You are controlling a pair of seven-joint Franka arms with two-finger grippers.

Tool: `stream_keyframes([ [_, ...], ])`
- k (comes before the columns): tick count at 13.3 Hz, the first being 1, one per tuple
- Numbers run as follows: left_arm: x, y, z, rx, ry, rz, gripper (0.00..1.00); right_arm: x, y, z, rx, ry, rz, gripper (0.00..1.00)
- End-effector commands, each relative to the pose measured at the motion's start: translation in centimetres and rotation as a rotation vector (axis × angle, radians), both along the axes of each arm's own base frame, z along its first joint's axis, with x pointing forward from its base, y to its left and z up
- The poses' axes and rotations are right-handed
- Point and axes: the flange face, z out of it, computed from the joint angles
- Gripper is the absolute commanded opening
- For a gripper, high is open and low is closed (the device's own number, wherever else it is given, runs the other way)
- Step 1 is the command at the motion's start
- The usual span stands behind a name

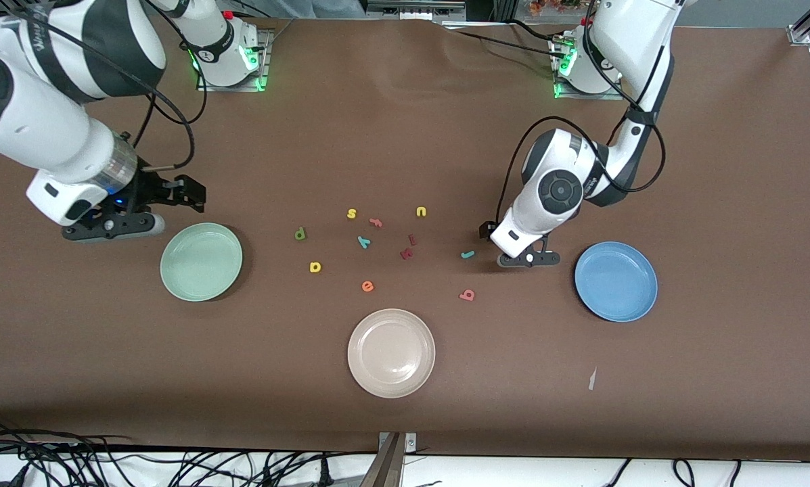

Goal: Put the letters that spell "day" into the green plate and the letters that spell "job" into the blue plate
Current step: 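Grasp the blue ring letter with the left gripper while the right gripper reaches letters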

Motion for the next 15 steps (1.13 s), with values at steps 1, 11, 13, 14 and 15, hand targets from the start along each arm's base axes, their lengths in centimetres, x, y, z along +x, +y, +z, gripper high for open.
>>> stream_keyframes([
  [1,-2.1,-0.9,-1.0,-0.012,-0.023,0.055,0.98,-0.6,1.6,-2.1,0.039,-0.015,-0.033,1.0],
  [11,-2.3,-0.9,-4.4,0.004,-0.022,0.052,0.85,-7.0,7.0,-18.1,0.051,-0.093,-0.028,1.0],
  [13,-2.5,-1.2,-4.5,0.005,-0.021,0.048,0.69,-7.5,7.3,-20.9,0.059,-0.095,-0.017,1.0],
  [14,-2.6,-1.4,-4.5,0.005,-0.022,0.05,0.58,-7.9,7.7,-22.5,0.066,-0.096,-0.011,1.0],
  [15,-2.8,-1.8,-4.6,0.007,-0.021,0.05,0.49,-8.2,7.8,-24.0,0.075,-0.096,-0.021,1.0],
])
